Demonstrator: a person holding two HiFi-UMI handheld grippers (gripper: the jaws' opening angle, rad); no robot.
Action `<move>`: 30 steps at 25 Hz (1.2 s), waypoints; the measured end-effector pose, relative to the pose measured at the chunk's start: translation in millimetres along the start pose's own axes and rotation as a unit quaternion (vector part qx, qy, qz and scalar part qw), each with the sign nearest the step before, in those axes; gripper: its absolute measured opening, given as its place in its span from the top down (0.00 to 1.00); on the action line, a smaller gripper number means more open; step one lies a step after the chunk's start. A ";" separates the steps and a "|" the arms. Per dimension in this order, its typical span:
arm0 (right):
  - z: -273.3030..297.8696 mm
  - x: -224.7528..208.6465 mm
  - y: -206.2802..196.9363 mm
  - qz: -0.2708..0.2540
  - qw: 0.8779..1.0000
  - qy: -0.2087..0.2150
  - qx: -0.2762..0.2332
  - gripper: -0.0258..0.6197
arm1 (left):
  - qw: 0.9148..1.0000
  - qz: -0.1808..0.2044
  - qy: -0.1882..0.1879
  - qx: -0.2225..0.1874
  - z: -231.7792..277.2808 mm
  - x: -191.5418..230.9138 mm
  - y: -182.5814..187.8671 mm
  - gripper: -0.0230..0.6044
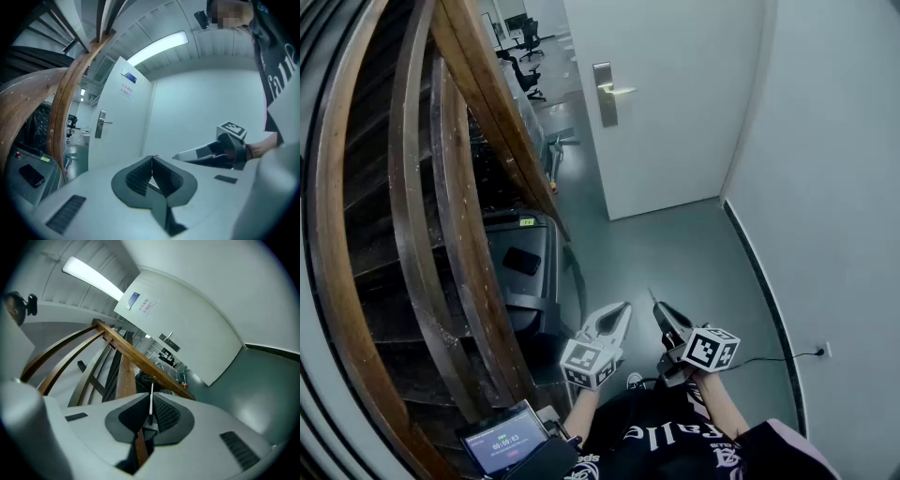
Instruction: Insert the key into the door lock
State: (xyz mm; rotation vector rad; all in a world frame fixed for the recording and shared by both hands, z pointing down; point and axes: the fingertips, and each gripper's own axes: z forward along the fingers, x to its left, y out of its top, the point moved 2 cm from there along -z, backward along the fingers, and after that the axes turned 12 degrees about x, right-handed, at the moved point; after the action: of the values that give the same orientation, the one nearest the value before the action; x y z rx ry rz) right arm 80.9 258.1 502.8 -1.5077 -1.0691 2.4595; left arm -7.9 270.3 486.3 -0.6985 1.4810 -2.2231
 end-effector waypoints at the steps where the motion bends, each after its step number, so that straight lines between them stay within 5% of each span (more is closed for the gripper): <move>1: 0.5 0.4 -1.0 0.001 1.000 0.001 0.001 0.90 | 1.000 -0.006 0.001 0.000 -0.2 2.3 -1.5 0.95; 14: 42.2 -28.7 42.0 0.018 1.000 0.011 0.012 0.90 | 0.999 -0.035 0.020 -0.005 40.1 53.6 13.1 0.96; 30: 147.8 -127.5 234.6 -0.010 0.997 0.040 0.058 0.90 | 0.996 -0.068 0.057 -0.030 223.5 154.7 109.8 0.95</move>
State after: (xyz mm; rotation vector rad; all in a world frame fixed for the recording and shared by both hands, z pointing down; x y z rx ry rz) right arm 95.6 -46.8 503.3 -1.5384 -0.9082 2.3793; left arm 4.0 -22.6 486.4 -0.7210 1.6046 -2.3642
